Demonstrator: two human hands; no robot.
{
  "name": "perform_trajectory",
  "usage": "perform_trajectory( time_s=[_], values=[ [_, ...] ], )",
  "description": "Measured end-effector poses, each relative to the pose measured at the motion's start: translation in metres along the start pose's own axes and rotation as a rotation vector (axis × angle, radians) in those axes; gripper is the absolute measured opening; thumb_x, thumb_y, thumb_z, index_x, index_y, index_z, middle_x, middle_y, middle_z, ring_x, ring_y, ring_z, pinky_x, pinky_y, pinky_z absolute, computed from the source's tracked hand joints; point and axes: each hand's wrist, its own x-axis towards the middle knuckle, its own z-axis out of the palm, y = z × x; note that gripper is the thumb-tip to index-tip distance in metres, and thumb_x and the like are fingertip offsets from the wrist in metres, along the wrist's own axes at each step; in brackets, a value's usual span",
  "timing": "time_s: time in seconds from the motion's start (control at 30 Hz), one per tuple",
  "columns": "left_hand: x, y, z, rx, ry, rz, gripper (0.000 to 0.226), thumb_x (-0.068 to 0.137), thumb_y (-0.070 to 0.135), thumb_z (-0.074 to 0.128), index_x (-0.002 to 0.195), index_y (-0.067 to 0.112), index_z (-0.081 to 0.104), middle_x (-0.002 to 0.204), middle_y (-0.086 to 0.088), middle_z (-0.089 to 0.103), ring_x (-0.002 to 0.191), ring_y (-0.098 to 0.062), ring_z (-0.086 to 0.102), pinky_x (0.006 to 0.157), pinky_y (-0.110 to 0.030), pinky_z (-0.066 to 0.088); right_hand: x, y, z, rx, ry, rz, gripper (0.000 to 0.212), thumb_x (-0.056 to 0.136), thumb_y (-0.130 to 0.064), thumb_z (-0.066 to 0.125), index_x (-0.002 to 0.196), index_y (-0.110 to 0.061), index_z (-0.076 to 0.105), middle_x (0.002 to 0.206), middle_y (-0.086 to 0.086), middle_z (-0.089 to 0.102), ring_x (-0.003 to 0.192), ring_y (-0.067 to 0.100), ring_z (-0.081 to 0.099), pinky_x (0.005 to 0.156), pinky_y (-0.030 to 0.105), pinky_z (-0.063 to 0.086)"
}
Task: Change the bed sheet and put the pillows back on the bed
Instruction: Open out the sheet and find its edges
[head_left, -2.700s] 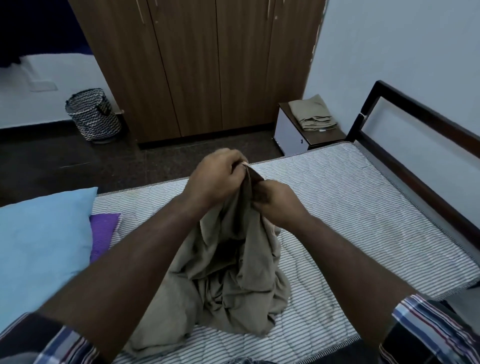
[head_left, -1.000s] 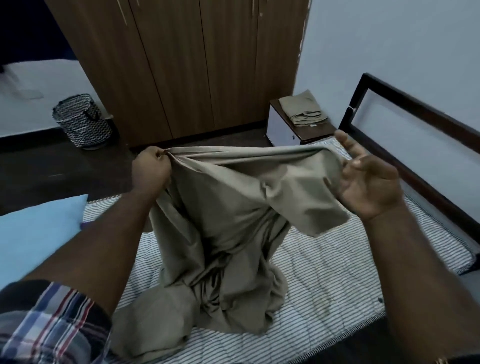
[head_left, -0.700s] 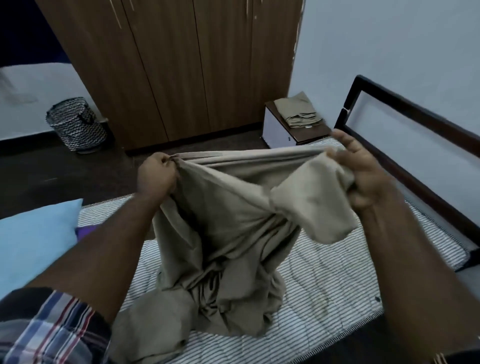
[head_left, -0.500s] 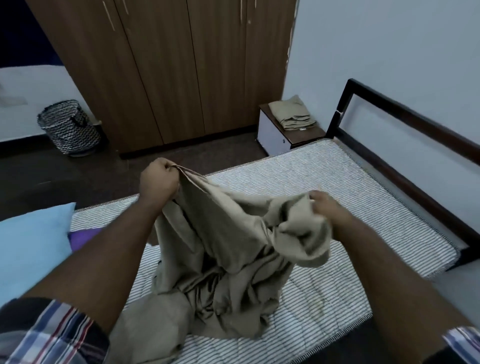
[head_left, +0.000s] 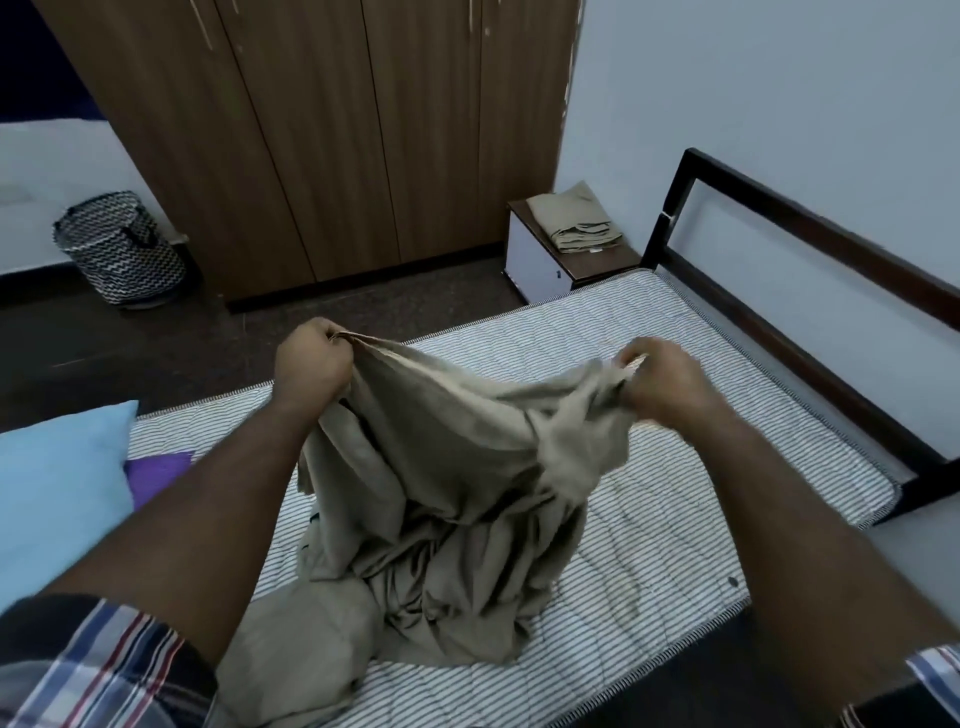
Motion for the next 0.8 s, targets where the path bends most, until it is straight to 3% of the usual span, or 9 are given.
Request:
perform_trajectory(
  time_s=[0.07,0.13,0.27,0.37,0.47,0.6,0.7,0.73,0.8],
  values=[
    [-0.001,-0.001,-0.001,0.005,0.009,0.030,0.021,0.092,0.015,0.050,0.100,0.014,0.069,0.096,-0.005,0.069,0.095,-0.026,0.062,0.077,-0.031,0.043,0.010,-0.005,-0.024,-0.136,0.513,-0.142,0.023,0.082,-0.006,0.065,0.101,-0.019,0.063,0.099,0.010,0.062,0.087,0.029,0.061,0.070,0.034,0.045],
    [-0.002,0.003,0.000,0.000,0.003,0.062,0.019,0.092,0.016,0.049,0.097,0.016,0.067,0.091,0.000,0.064,0.088,-0.021,0.058,0.074,-0.029,0.039,0.017,-0.001,-0.033,-0.232,0.684,-0.205,0.030,0.083,-0.007,0.063,0.112,-0.016,0.059,0.113,0.014,0.055,0.087,0.034,0.058,0.071,0.036,0.043],
    [-0.001,0.000,-0.006,0.019,0.025,0.093,0.023,0.092,0.014,0.049,0.103,0.016,0.068,0.098,-0.005,0.068,0.097,-0.027,0.061,0.077,-0.031,0.041,0.019,0.019,-0.015,-0.449,-0.053,0.063,0.012,0.082,-0.013,0.066,0.093,-0.016,0.069,0.084,0.012,0.072,0.071,0.030,0.072,0.069,0.043,0.062],
    [0.000,-0.009,-0.010,0.062,0.038,0.098,0.025,0.092,0.016,0.051,0.107,0.016,0.071,0.104,-0.009,0.072,0.101,-0.032,0.064,0.081,-0.035,0.048,0.028,0.006,-0.056,0.020,0.130,0.084,0.012,0.075,-0.012,0.070,0.082,-0.022,0.069,0.075,0.007,0.073,0.065,0.028,0.073,0.067,0.051,0.062],
    [-0.004,0.002,-0.001,0.028,0.016,0.151,0.023,0.092,0.016,0.052,0.105,0.015,0.071,0.097,-0.005,0.071,0.095,-0.029,0.066,0.077,-0.033,0.048,0.027,-0.016,-0.075,-0.154,0.420,-0.114,0.020,0.074,-0.019,0.066,0.093,-0.024,0.068,0.090,0.003,0.072,0.087,0.028,0.069,0.081,0.043,0.058],
    [-0.005,0.012,-0.001,0.002,0.006,0.167,0.023,0.090,0.015,0.052,0.103,0.019,0.070,0.093,-0.003,0.070,0.091,-0.027,0.066,0.075,-0.031,0.048,0.018,-0.023,-0.062,-0.342,0.010,-0.132,0.009,0.084,-0.018,0.061,0.082,-0.020,0.070,0.083,0.003,0.072,0.078,0.026,0.072,0.067,0.035,0.059],
    [-0.007,0.008,-0.003,-0.022,-0.021,0.164,0.019,0.090,0.018,0.051,0.096,0.025,0.067,0.084,0.000,0.070,0.084,-0.027,0.068,0.076,-0.038,0.057,0.033,-0.015,-0.093,-0.121,0.508,-0.157,0.019,0.079,-0.016,0.058,0.090,-0.028,0.067,0.094,0.000,0.072,0.092,0.025,0.067,0.086,0.039,0.055],
    [-0.007,0.009,-0.003,-0.024,-0.026,0.172,0.018,0.090,0.018,0.051,0.095,0.025,0.066,0.085,0.000,0.070,0.084,-0.027,0.068,0.077,-0.038,0.057,0.033,-0.014,-0.096,-0.181,0.503,-0.136,0.020,0.080,-0.015,0.059,0.093,-0.028,0.066,0.097,0.001,0.071,0.094,0.026,0.065,0.085,0.036,0.053],
    [-0.007,0.012,-0.002,-0.012,-0.013,0.176,0.019,0.090,0.016,0.050,0.097,0.022,0.067,0.092,-0.004,0.071,0.091,-0.028,0.067,0.079,-0.036,0.053,0.027,-0.007,-0.073,-0.495,0.145,-0.078,0.015,0.081,-0.013,0.063,0.090,-0.025,0.065,0.099,0.002,0.071,0.087,0.023,0.063,0.072,0.030,0.049]
  ],
)
